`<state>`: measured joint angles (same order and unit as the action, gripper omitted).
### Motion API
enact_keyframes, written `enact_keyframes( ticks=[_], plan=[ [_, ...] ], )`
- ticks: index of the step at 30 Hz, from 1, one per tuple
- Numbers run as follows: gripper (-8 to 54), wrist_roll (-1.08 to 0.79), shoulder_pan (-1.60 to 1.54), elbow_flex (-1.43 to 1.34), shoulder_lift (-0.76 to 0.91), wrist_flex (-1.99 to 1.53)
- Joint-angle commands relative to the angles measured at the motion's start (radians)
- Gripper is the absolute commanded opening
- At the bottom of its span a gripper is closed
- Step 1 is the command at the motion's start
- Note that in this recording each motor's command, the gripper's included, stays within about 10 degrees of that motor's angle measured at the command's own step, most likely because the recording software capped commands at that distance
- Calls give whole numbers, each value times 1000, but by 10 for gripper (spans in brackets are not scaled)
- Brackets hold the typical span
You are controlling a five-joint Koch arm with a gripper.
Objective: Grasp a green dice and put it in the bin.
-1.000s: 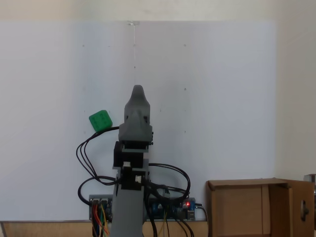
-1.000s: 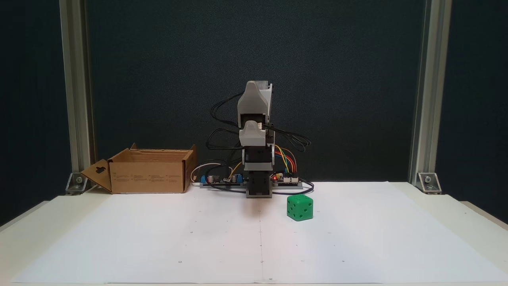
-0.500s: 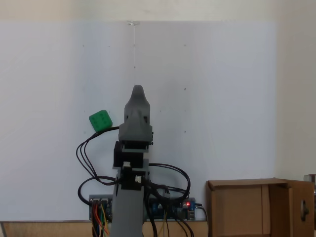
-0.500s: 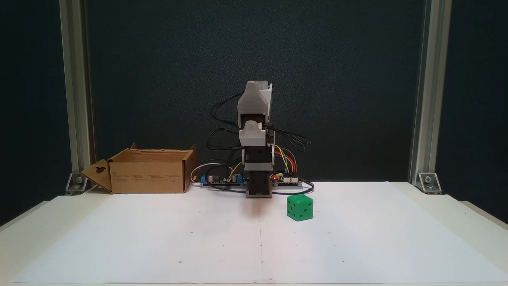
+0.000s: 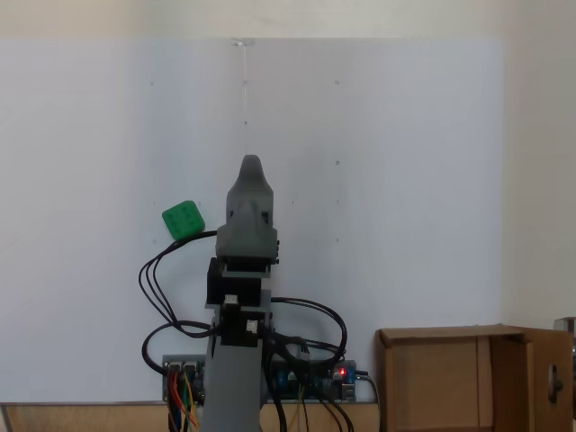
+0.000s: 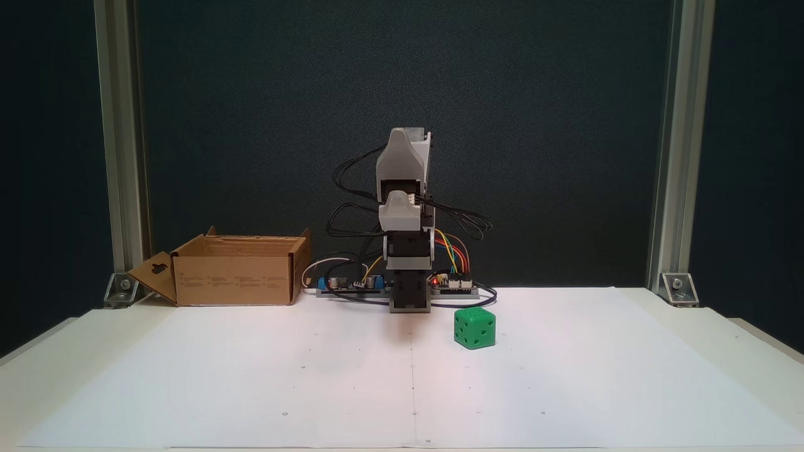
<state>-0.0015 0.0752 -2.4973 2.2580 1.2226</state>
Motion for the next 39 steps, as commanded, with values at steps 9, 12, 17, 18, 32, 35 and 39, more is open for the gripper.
enact_keyframes(
  ticks=[9, 12, 17, 18, 32, 35, 39],
  plan=[
    [381, 46, 15, 5, 109, -49],
    [381, 46, 55, 9, 109, -143],
    [376, 35, 63, 51, 107, -275],
    [347, 32, 67, 54, 109, -284],
    [320, -18, 95, 210, 112, -436],
    [321, -18, 91, 249, 110, -439],
    [332, -18, 84, 314, 110, -477]
  ],
)
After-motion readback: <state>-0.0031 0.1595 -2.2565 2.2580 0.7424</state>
